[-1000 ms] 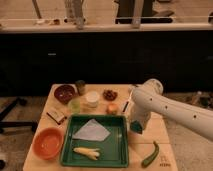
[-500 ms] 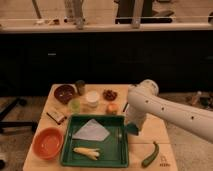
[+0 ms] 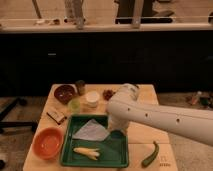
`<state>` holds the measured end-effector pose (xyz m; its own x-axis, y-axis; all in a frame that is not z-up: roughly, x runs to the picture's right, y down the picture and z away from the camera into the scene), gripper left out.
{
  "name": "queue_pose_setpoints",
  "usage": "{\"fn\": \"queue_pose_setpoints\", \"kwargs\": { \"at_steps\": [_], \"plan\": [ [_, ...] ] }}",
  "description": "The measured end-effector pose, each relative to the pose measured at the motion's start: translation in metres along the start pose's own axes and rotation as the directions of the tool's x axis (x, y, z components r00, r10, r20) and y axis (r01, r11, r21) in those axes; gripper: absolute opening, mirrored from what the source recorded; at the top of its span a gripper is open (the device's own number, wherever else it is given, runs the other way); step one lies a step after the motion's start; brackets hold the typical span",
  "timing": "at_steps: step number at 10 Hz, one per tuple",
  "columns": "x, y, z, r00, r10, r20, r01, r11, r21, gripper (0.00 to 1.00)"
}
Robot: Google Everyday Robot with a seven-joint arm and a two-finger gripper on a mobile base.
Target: Wipe red bowl with sponge
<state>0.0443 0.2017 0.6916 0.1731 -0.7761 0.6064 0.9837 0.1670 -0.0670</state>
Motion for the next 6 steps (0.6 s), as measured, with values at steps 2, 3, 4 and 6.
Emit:
{"fn": "queue_pose_setpoints", "kwargs": {
  "at_steps": [2, 3, 4, 6],
  "plan": [
    [-0.019, -0.028, 0.002, 0.997, -0.078, 0.009, 0.078, 0.997, 0.005, 0.00],
    [-0.028, -0.045, 0.003, 0.993, -0.120, 0.014, 0.119, 0.993, 0.008, 0.00],
    [-0.036, -0.061, 0.005, 0.988, -0.154, 0.019, 0.153, 0.988, 0.009, 0.00],
    [-0.052, -0.091, 0.010, 0.974, -0.225, 0.032, 0.225, 0.974, 0.006, 0.00]
  ]
}}
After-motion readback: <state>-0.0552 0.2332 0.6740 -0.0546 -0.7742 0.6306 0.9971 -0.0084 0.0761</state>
